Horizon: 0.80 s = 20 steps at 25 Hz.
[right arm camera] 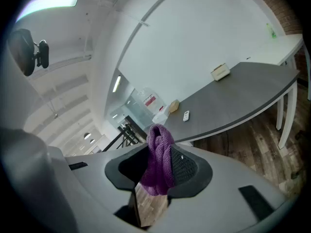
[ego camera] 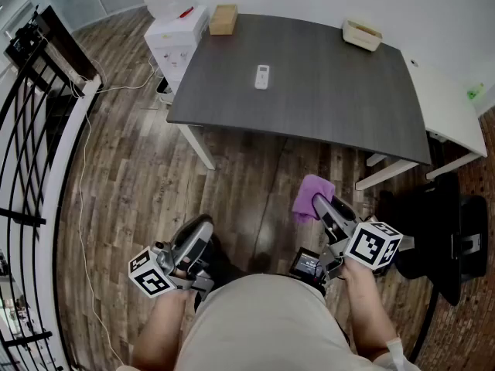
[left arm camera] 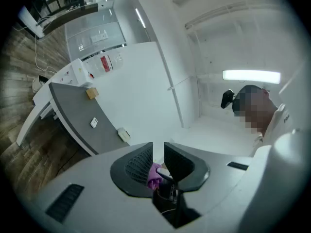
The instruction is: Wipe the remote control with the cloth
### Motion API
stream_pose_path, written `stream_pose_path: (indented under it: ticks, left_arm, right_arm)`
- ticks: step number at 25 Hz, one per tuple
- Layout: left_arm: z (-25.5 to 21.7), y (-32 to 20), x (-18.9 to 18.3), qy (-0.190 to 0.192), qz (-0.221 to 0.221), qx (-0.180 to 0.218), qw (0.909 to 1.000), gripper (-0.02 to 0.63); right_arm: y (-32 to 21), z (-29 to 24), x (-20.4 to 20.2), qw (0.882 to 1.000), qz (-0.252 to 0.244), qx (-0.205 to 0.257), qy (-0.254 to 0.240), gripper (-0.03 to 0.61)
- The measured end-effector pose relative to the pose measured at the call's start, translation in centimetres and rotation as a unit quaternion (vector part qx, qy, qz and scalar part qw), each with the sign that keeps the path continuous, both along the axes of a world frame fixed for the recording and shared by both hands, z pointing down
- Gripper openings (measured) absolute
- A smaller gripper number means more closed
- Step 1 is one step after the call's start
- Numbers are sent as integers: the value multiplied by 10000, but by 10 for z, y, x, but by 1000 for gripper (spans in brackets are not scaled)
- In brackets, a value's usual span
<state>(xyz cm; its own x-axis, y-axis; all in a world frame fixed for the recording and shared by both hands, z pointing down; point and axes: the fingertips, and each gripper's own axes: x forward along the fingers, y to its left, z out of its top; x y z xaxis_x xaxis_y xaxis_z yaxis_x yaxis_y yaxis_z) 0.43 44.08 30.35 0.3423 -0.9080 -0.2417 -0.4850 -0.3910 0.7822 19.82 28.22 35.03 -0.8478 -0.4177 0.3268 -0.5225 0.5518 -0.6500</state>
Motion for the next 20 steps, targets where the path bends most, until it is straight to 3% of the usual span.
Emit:
stream_pose_path:
  ticks: [12, 20]
  left_arm:
    - [5, -44, 2, -101, -27, -175, 9998, 71]
    - [25, -93, -25, -195, 100, -478, 9986, 71]
  right_arm:
    - [-34, 9, 24, 9994, 335, -110, 40, 132]
    - [-76, 29, 8, 9977, 570, -361, 84, 132]
